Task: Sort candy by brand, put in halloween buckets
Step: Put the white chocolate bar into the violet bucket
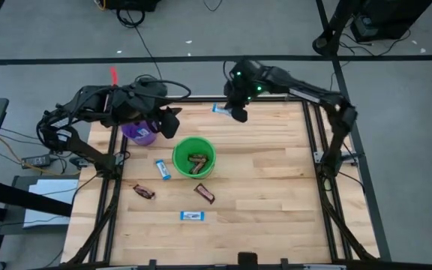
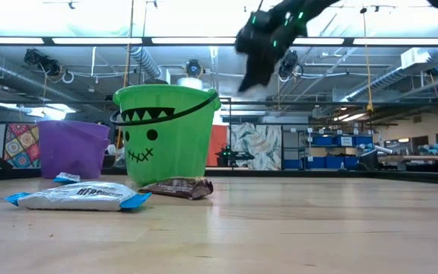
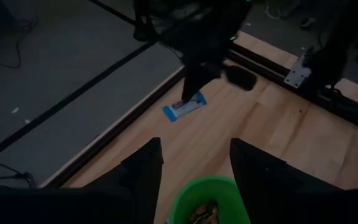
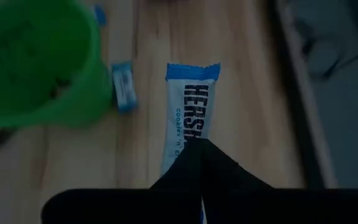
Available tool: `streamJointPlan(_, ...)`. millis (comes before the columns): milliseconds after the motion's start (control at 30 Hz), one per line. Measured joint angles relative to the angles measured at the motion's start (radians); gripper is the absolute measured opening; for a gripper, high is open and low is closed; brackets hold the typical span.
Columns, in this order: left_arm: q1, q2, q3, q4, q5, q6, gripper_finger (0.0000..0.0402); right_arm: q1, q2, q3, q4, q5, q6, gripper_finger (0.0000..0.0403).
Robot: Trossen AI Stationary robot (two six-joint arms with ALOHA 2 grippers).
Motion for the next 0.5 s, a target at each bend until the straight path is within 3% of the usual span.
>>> streamJointPlan(200,0.005,-0.007,0.001,0.008,0.023,-0.051,0.0193,0.075,-0.154,0.002,0.120,0.077,0.043,0.0002)
streamJointPlan(500,0.015,0.008,0.001,0.115,0.055,-0.074,0.0193,0.199,-0.246,0.001,0.206,0.162,0.066,0.0002)
